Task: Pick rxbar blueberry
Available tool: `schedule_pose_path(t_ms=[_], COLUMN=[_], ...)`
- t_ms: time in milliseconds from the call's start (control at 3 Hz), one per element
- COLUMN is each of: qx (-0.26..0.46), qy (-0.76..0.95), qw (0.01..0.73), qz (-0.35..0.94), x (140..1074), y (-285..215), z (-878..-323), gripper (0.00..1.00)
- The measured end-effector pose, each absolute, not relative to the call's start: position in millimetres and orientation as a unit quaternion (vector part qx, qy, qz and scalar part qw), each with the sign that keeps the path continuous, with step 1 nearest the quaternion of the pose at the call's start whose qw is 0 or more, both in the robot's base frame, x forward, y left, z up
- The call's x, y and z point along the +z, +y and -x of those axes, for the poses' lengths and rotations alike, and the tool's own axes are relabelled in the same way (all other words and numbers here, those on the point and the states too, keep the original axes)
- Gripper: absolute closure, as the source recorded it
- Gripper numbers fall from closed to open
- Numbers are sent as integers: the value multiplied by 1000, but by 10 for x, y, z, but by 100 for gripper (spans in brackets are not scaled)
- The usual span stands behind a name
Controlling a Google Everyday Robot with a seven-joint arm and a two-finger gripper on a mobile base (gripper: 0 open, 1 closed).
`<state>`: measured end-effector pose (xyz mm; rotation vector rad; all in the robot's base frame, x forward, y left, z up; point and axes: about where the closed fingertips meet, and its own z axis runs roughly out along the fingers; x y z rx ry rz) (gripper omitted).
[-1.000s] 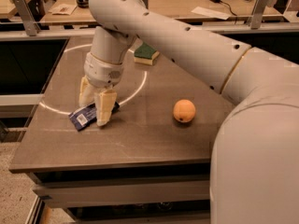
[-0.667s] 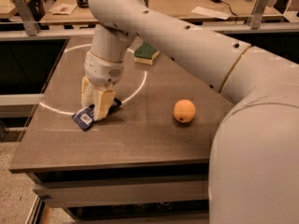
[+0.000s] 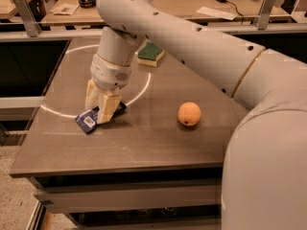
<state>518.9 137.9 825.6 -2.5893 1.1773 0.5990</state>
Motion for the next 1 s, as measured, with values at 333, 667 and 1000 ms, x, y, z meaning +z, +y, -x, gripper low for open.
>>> schedule_pose_path(t_ms=[333,667,1000], qx=[216,220,220], qy=[430,450,452], qw=[157,200,202], qz=[862,842,841], x=[8487,8833,8857], y=[1274,1183,1170], z=[-5121,-5043,-5035], gripper=[100,100,100])
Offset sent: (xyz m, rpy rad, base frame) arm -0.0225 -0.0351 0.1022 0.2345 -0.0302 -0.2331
